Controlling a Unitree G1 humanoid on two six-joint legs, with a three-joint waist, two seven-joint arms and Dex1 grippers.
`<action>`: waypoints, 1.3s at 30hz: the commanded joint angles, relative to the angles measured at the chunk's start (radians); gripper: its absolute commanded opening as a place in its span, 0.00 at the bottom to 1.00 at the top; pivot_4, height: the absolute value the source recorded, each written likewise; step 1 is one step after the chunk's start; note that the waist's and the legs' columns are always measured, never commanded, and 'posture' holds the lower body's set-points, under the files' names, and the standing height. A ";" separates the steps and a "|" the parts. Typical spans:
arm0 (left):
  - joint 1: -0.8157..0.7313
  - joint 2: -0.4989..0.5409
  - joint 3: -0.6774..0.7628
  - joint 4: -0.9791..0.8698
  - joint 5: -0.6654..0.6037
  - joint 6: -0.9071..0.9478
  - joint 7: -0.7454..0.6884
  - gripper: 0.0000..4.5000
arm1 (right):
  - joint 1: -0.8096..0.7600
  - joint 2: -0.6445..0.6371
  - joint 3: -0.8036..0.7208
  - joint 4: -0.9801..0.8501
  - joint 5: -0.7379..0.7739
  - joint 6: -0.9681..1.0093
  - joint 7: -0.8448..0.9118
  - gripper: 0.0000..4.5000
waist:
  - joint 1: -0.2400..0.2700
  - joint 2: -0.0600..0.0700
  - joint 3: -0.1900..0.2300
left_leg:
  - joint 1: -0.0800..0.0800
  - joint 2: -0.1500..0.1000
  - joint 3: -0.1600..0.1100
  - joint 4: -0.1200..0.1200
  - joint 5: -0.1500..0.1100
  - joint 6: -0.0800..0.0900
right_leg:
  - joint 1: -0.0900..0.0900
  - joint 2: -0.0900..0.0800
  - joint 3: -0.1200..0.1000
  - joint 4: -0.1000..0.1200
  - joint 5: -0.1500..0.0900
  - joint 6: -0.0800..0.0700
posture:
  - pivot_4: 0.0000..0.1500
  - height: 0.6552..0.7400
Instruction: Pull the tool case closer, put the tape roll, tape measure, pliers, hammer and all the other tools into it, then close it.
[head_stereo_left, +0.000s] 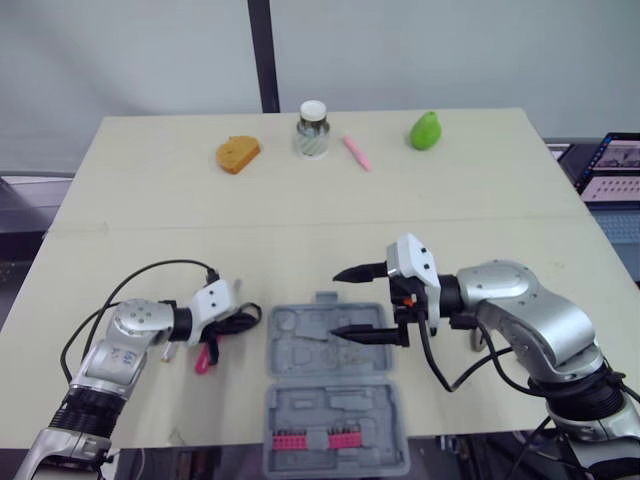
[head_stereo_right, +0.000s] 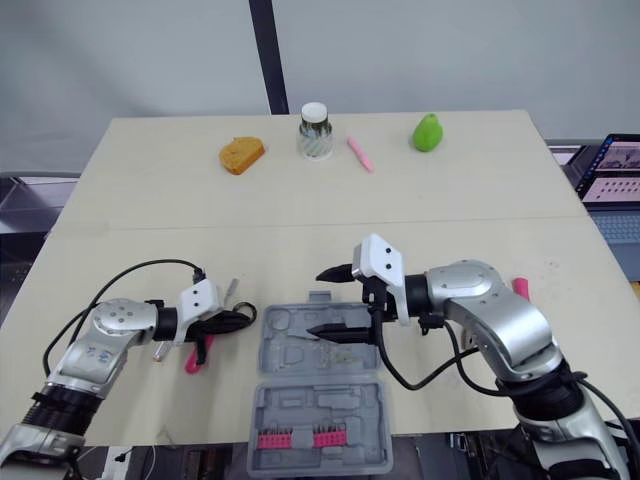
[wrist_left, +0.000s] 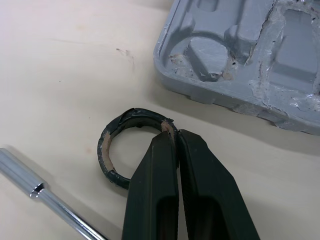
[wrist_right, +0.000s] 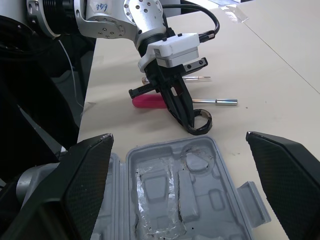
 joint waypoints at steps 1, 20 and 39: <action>-0.001 0.011 0.015 -0.024 -0.014 -0.003 -0.003 0.01 | -0.008 0.002 -0.004 -0.042 0.019 0.002 -0.003 1.00 | 0.000 0.000 0.000 | 0.000 0.000 0.000 0.000 0.000 0.000 | 0.000 0.000 0.000 0.000 0.000 0.000 | 1.00 1.00; -0.015 -0.040 0.060 -0.277 -0.280 0.193 -0.074 0.01 | 0.072 -0.179 -0.162 -0.073 0.094 0.005 0.052 1.00 | 0.006 -0.001 0.000 | -0.001 0.000 -0.001 0.002 0.000 0.000 | 0.000 0.000 0.000 0.000 0.000 0.000 | 1.00 1.00; -0.040 -0.104 -0.051 -0.138 -0.170 0.076 -0.052 0.01 | 0.191 -0.295 -0.325 -0.117 0.133 0.010 0.028 1.00 | 0.026 -0.002 0.001 | -0.001 0.000 -0.001 0.004 0.000 0.001 | 0.002 -0.001 0.000 -0.002 0.000 0.000 | 1.00 1.00</action>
